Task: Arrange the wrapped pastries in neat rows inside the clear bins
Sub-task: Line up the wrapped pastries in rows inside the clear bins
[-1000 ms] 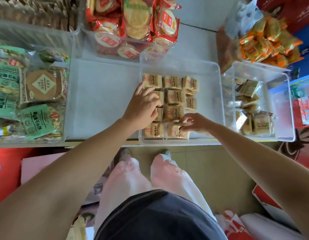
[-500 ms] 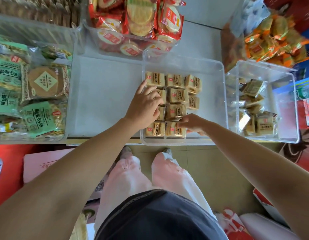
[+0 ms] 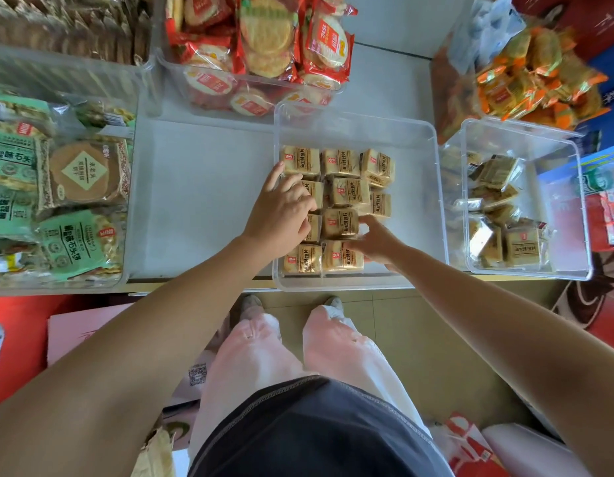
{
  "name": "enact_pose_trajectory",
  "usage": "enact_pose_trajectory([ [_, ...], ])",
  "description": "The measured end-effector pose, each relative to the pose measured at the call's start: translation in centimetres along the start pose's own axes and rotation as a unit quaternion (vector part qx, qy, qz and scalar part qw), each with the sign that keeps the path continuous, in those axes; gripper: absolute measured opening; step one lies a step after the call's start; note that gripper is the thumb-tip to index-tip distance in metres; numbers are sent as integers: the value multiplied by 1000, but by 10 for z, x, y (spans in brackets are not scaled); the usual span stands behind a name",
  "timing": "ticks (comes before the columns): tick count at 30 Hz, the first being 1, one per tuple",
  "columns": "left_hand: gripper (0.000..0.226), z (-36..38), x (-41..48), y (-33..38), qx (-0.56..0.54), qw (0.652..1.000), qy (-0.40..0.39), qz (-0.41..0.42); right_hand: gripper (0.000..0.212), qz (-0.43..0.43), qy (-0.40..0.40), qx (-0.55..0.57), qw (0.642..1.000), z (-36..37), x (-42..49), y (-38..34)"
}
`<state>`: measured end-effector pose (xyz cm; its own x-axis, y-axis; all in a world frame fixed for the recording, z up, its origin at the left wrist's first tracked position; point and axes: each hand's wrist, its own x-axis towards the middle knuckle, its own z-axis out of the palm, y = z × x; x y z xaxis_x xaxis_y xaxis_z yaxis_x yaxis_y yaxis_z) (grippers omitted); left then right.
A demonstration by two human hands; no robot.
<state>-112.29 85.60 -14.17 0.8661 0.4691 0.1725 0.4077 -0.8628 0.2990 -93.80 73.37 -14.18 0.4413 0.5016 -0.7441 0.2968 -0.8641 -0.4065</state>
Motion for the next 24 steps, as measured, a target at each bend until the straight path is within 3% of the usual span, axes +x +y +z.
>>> enact_pose_trajectory([
  [4, 19, -3, 2, 2, 39, 999, -34, -6, 73, -3, -10, -58, 998, -13, -2, -5],
  [7, 17, -6, 13, 7, 43, 998, -40, -1, 55, -61, 54, -104, 991, -34, -6, -16],
  [10, 17, -7, 41, 22, 4, 1000, -29, 1, 28, -173, 55, -31, 983, -70, -17, -26],
  [13, 19, -7, 76, 53, -46, 999, -15, 17, 19, -248, 85, 25, 965, -112, -32, -20],
  [17, 26, -1, 125, 107, -115, 992, -12, 46, 19, -225, 174, 71, 956, -170, -32, 26],
  [20, 36, 15, 155, 150, -138, 985, -49, 89, 14, -191, 211, 21, 958, -206, -18, 80],
  [24, 52, 45, 182, 202, -97, 979, -151, 100, 20, -165, 116, -99, 975, -237, -1, 138],
])
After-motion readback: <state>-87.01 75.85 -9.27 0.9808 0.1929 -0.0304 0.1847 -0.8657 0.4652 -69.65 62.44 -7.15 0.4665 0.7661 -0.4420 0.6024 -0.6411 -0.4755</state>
